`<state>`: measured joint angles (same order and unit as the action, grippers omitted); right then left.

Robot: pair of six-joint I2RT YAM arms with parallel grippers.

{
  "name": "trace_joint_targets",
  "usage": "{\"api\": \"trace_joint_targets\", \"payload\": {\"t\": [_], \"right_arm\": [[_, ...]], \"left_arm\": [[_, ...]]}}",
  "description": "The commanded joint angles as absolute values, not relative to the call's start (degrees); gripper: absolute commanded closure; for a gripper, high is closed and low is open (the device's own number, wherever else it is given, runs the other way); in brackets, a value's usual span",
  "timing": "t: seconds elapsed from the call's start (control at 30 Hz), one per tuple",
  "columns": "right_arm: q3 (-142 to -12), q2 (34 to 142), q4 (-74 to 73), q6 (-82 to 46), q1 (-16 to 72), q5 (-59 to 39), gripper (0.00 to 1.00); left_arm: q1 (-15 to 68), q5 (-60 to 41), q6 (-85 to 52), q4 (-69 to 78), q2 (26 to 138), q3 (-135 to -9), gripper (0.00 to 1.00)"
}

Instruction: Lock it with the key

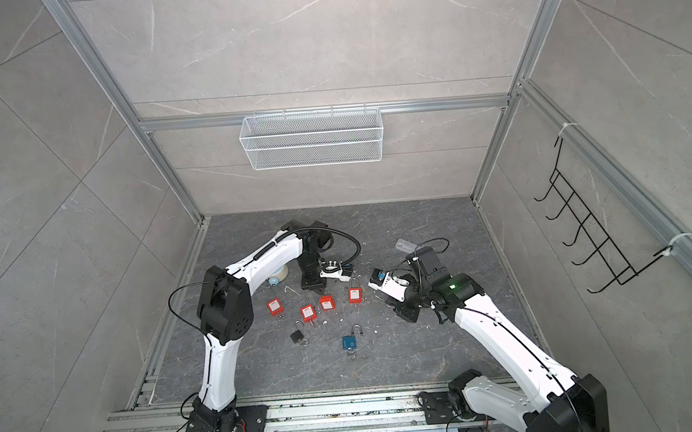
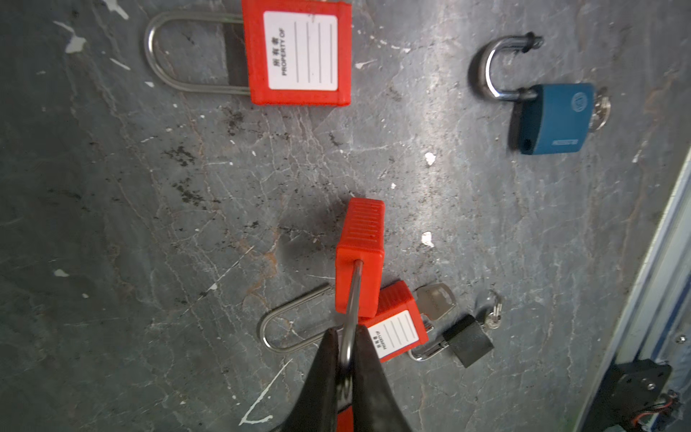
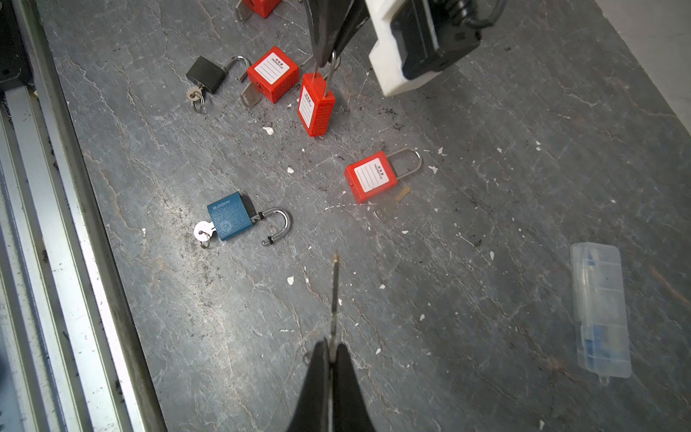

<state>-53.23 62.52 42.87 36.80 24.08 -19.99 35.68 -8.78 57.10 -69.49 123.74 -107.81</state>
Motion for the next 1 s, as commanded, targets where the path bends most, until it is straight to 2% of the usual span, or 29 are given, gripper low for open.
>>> {"api": "trace_joint_targets", "payload": {"t": [0.0, 0.47, 0.77, 0.97], "right_arm": [[-52.58, 63.09, 41.67, 35.27, 24.13, -21.36, 1.00], [-51.11, 63.28, 38.59, 31.52, 24.24, -23.35, 1.00], [-50.37, 63.11, 37.91, 30.24, 24.51, -23.94, 1.00], [-49.75, 63.59, 36.83, 28.55, 24.61, -24.48, 1.00]], "left_arm": [[35.51, -5.79, 57.30, -66.58, 125.66, -109.20, 0.84], [34.86, -4.56, 53.96, -60.94, 130.23, -111.76, 0.81], [32.74, -8.38, 48.19, -62.20, 133.11, -116.21, 0.80], [32.16, -10.74, 44.02, -59.86, 133.09, -116.36, 0.75]]}}
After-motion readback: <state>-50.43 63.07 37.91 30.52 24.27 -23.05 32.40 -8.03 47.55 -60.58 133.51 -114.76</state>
